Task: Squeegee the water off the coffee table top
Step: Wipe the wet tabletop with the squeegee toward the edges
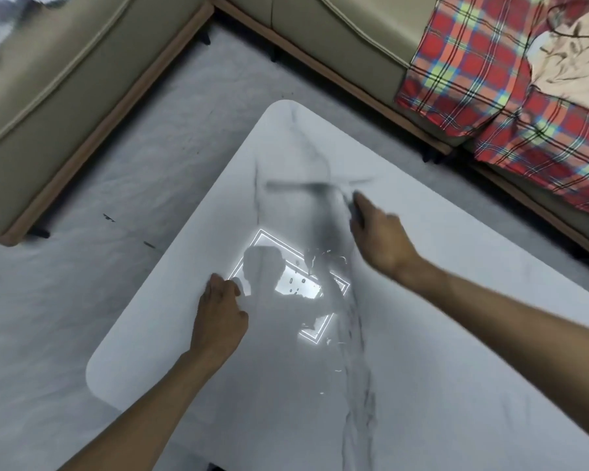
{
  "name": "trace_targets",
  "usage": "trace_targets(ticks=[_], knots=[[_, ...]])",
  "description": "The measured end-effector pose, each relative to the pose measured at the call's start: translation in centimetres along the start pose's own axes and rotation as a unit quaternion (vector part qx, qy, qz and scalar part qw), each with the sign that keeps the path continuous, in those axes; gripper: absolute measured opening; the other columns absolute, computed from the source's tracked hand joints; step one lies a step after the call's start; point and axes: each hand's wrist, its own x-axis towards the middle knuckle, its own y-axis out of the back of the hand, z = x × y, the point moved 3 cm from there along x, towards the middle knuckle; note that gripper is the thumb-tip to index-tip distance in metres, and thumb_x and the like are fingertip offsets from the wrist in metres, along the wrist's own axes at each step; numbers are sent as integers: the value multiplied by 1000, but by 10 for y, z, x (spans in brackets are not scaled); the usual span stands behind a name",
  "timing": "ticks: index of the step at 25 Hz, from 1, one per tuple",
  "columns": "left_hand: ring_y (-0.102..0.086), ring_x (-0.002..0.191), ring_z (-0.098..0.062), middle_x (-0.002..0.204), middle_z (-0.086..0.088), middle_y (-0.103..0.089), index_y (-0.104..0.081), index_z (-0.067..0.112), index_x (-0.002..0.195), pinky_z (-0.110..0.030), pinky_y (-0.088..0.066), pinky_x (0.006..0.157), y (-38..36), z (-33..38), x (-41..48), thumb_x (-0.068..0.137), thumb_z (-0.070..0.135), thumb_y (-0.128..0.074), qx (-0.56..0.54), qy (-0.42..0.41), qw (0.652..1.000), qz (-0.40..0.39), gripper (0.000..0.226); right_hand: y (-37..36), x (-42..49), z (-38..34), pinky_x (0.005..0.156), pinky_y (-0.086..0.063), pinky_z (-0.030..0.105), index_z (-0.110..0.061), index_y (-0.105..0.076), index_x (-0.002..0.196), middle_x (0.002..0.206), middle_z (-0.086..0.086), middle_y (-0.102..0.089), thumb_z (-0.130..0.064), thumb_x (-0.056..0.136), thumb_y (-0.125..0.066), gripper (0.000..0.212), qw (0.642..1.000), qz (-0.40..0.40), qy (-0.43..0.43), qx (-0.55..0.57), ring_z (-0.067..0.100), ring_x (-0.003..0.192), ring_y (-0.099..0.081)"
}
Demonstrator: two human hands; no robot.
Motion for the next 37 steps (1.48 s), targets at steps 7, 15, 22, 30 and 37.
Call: trace_targets(ticks=[7,15,22,30,37], knots=[[-37,124,-35,126,-15,-36,-50,7,112,-35,-30,107,-3,-20,-6,75,3,-55,47,-3,999,-19,37,-48,72,-50,73,-42,39,-17,-33,141,109,22,-63,-24,100,-36,41,999,4,48,-11,45,97,-56],[-21,142,-37,148,-21,-22,-44,6,127,-39,-23,116,-17,0,-18,80,6,-53,61,-14,994,-89,47,-55,-102,83,63,-49,39,-44,-15,150,81,6,-61,-31,100,-35,56,988,-88,68,-110,31,72,-60],[-23,140,-38,146,-24,-25,-43,7,123,-39,-27,114,-37,32,-28,81,10,-52,90,-38,989,-112,43,-8,-175,154,56,-46,31,-42,-29,148,60,-13,-48,-29,98,-45,54,989,-89,13,-114,15,58,-54],[-2,148,-40,157,-29,-2,-38,6,131,-41,-25,116,-63,47,-27,81,7,-51,75,-35,986,-146,51,36,10,143,73,-48,45,-16,-45,116,93,12,-53,-20,97,-35,22,978,79,-153,119,30,80,-48],[5,147,-45,157,-31,6,-35,7,135,-43,-18,119,-66,52,-25,81,12,-50,96,-13,981,-166,56,-17,-89,154,66,-38,37,-25,-21,149,92,22,-65,-19,100,-35,52,989,15,-145,-8,39,78,-53]])
